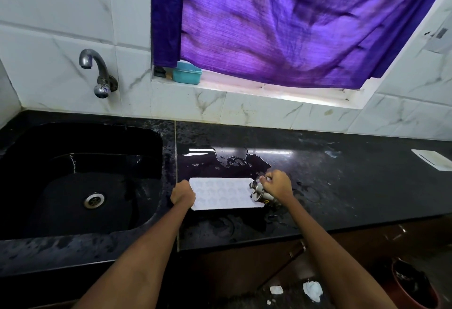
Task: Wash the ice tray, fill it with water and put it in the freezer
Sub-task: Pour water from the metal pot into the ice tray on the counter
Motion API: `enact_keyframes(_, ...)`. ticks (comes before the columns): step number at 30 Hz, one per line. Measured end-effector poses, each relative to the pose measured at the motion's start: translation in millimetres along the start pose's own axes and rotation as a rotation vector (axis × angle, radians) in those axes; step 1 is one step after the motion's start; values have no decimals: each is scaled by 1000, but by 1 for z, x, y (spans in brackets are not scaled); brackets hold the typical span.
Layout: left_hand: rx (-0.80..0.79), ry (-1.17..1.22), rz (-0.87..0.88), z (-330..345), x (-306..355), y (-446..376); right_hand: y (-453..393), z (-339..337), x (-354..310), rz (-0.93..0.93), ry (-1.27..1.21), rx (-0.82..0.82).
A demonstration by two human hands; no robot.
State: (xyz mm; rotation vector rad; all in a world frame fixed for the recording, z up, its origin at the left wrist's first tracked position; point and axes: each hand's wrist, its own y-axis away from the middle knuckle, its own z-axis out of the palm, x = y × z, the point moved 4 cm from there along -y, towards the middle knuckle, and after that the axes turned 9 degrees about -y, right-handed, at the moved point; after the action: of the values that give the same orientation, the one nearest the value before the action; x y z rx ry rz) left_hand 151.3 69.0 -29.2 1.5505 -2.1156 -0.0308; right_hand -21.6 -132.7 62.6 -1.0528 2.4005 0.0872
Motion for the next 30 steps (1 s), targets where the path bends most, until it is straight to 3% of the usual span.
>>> enact_keyframes(18, 9, -42, 11, -5, 2, 5, -4, 1, -2, -35, 48, -26)
enact_keyframes(30, 2, -47, 10, -4, 2, 7, -8, -28, 31, 144, -374, 177)
